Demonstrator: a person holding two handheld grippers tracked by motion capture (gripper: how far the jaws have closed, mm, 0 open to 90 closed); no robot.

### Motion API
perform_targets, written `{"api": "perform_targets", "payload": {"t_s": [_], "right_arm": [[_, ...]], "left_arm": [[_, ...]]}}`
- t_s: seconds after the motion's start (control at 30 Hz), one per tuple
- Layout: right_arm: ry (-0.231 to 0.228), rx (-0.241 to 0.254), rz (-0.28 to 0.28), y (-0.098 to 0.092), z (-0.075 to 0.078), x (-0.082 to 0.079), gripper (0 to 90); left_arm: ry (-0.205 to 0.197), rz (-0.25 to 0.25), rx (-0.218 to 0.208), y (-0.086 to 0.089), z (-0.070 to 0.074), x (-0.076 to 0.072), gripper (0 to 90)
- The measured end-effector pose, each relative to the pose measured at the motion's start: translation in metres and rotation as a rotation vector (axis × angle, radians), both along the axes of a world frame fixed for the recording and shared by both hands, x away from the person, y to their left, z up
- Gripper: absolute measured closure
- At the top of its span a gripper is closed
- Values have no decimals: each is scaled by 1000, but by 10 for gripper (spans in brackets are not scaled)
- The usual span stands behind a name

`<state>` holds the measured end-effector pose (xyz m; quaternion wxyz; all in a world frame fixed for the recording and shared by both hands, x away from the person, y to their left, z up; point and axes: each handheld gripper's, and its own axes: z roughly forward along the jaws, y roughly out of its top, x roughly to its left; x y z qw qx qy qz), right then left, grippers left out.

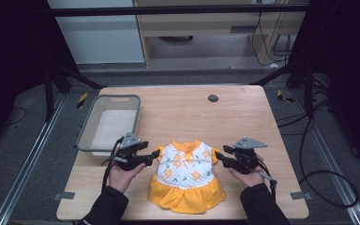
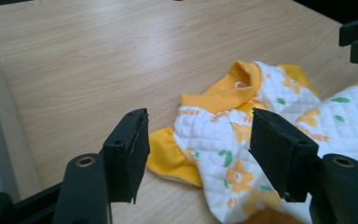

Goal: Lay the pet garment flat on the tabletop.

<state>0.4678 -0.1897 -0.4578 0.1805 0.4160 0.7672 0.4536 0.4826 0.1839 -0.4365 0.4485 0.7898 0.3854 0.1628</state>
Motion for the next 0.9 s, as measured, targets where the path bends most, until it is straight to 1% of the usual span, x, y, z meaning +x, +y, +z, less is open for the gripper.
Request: {"api": "perform_targets", "payload": {"t_s": [0.03, 0.07, 0.1, 0.17, 0.2, 0.27, 0.37, 0.4, 0.5, 0.57, 0.6, 0.63, 0.67, 0.7, 0.8, 0.9], "right_arm": [[0, -7, -4, 2, -1, 4, 541], [8, -11, -8, 5, -3, 8, 541], [5, -16, -6, 7, -4, 12, 542], [10, -16, -12, 10, -6, 19, 542], [8, -20, -11, 11, -8, 23, 541], [15, -22, -13, 13, -11, 29, 539], [31, -33, -11, 17, -17, 38, 534], [45, -38, -9, 19, -20, 40, 531], [62, -63, 6, 22, -26, 43, 529], [72, -84, 15, 24, -30, 43, 532], [81, -93, 18, 25, -32, 43, 531], [85, -99, 23, 26, -34, 44, 531], [92, -115, 24, 27, -36, 44, 533], [96, -120, 24, 27, -37, 44, 535], [110, -139, 29, 28, -42, 45, 545], [114, -143, 32, 29, -43, 46, 584]], "left_arm": [[0, 1, 15, -3, -2, 4, 371], [-6, 5, 21, -5, -4, 8, 370], [-7, 6, 24, -6, -7, 12, 372], [7, 12, 25, -8, -13, 19, 374], [11, 11, 33, -10, -17, 22, 376], [20, 8, 69, -12, -23, 27, 380], [42, 0, 95, -15, -31, 34, 388], [46, 2, 99, -16, -33, 35, 391], [68, -4, 138, -20, -40, 38, 400], [79, -9, 153, -21, -44, 39, 409], [83, -14, 167, -22, -45, 40, 415], [89, -13, 192, -23, -47, 41, 417], [93, -15, 198, -23, -49, 41, 422], [107, -20, 197, -23, -51, 43, 423], [128, -20, 189, -23, -54, 44, 433], [154, -18, 179, -24, -56, 45, 484]]}}
